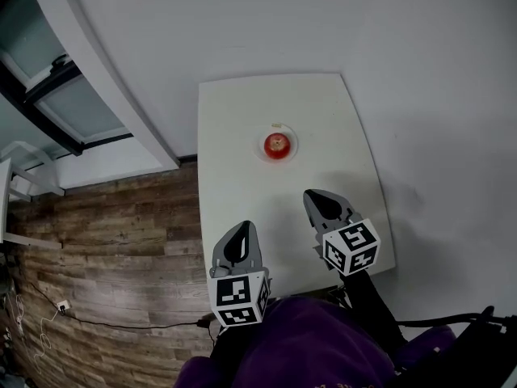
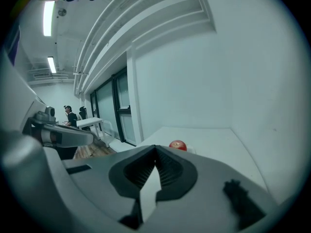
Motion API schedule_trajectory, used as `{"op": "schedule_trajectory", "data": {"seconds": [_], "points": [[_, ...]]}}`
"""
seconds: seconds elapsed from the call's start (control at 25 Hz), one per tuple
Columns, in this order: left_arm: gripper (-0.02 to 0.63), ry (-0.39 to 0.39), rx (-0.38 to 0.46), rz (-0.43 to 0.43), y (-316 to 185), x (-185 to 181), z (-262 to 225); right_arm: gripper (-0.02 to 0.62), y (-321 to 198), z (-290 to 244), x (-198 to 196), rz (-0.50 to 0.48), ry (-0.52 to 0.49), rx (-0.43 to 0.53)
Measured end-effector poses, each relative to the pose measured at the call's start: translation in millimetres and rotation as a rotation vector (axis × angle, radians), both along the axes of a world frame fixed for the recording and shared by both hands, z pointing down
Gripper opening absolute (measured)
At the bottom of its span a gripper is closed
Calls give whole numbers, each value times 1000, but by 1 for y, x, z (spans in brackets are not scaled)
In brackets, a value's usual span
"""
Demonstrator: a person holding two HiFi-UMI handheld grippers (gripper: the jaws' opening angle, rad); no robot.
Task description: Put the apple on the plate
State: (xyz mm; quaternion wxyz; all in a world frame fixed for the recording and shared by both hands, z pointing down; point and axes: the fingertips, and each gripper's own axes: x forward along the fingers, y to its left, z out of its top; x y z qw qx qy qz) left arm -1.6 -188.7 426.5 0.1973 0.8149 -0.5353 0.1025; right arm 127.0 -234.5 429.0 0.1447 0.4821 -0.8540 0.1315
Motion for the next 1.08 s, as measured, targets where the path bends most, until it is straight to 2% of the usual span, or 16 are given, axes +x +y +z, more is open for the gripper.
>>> {"op": "schedule_trajectory", "data": {"seconds": [0.4,1.08], "points": [[5,-2,20,14,12,13,-6,11,15,-8,5,-6,-3,19],[5,-18,28,6,17,12,-8,11,18,-12,5,-18,-13,35]]}}
